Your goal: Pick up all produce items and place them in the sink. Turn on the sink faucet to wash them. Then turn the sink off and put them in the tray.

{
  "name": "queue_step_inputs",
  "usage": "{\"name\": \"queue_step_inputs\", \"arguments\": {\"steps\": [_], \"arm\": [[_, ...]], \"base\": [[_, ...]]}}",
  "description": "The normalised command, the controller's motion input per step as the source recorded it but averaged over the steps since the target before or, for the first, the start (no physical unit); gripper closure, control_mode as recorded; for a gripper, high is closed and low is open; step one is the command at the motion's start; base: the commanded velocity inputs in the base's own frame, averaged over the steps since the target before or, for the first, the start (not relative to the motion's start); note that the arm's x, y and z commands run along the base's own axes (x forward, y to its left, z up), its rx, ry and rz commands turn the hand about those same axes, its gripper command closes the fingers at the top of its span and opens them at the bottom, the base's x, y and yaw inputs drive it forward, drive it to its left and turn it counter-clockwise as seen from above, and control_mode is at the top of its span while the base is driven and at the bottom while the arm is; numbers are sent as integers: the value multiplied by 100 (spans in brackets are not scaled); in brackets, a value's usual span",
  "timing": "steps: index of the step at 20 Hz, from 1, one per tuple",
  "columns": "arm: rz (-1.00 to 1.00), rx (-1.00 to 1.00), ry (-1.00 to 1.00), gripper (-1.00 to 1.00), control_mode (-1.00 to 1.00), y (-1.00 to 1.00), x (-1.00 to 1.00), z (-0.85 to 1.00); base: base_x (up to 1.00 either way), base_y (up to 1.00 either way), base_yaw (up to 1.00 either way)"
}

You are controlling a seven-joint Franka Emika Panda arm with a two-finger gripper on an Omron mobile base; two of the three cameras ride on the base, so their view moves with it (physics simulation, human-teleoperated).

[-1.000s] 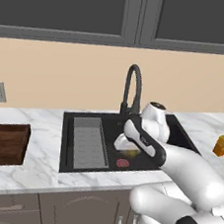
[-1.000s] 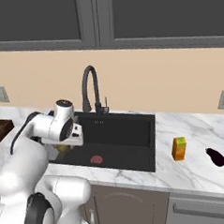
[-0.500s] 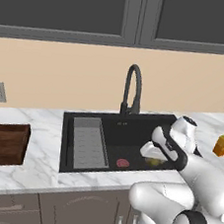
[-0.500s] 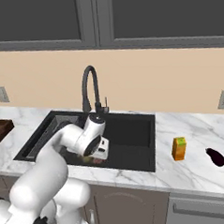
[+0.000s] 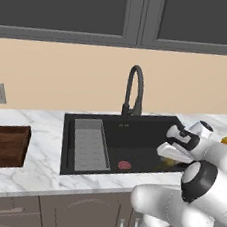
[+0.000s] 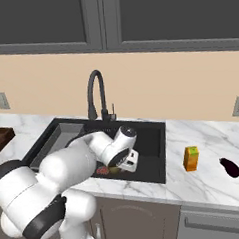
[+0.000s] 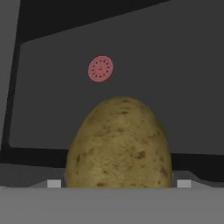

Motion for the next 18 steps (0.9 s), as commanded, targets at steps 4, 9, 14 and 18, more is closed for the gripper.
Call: {"name": "queue_step_inputs", "arguments": {"steps": [4, 9, 14, 18], "arm": [[-3, 5, 7, 100, -100, -50, 79, 0], [0, 2, 8, 100, -100, -21, 73, -17], [0, 0, 2, 100, -100, -1, 45, -46], [0, 0, 0, 100, -100, 0, 29, -51]], "base": [[0, 0, 0], [0, 0, 0], [0, 0, 0], [0, 0, 0]]}}
